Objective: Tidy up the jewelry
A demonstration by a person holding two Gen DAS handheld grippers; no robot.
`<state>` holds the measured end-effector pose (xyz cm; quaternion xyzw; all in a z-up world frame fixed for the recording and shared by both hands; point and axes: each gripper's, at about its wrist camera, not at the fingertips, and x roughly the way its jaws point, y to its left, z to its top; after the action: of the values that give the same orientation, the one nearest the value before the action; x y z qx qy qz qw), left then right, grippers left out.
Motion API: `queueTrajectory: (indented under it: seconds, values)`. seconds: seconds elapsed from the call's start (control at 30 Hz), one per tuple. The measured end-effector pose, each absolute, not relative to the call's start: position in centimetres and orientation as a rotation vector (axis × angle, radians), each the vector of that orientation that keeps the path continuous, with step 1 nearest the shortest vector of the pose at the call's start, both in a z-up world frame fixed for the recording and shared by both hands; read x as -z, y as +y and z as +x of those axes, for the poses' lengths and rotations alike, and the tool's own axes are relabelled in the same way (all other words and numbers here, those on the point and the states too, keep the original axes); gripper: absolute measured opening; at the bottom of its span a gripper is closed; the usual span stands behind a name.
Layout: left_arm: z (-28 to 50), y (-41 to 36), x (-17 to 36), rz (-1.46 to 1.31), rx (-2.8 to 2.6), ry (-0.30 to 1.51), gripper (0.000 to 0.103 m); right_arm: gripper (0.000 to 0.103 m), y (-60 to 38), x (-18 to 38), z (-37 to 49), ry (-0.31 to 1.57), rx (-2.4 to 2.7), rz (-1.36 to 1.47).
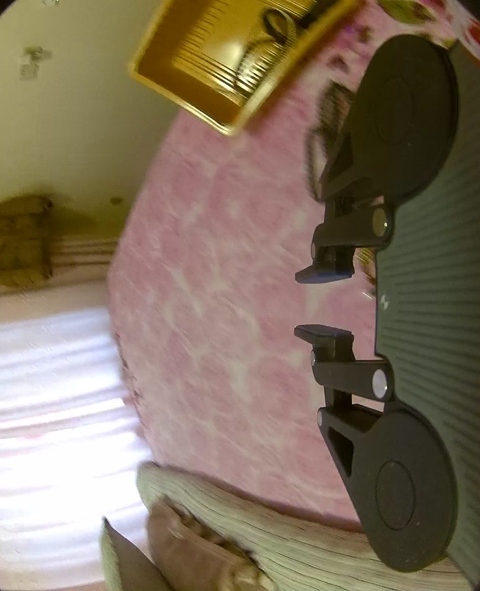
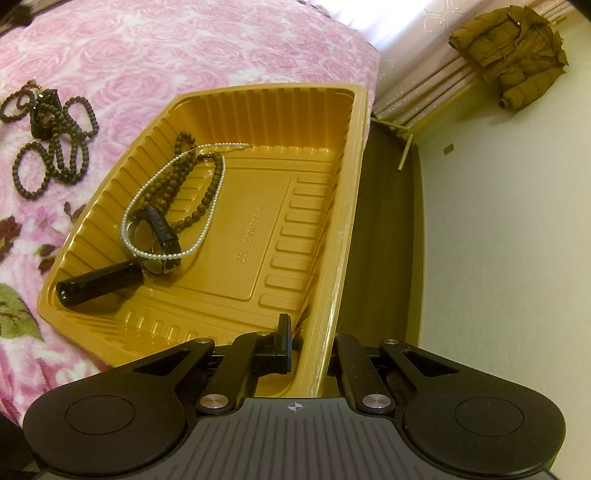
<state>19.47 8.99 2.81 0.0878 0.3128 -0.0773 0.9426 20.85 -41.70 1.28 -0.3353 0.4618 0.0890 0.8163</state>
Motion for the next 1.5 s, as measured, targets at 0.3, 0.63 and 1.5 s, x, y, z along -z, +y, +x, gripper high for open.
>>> queueTrajectory:
  seconds: [0.3,0.63,1.5]
  values:
    - [17.6,9.5,2.6,0.129,0.155,0.715,0.022,0.005,-41.9,-1.2,20.9,0.987,-0.189,-0.714]
    - [19.6,9.3,4.6,-0.048,0.143,0.739,0.022,0.005,-42.1,-1.1,20.9,0.988,-0.19,-0.713]
    - [19.0,8.8,5.4,0.041,0.093,0.792,0.005,0.005,-42.6,-0.8,21.1,0.992,-0.19,-0.709]
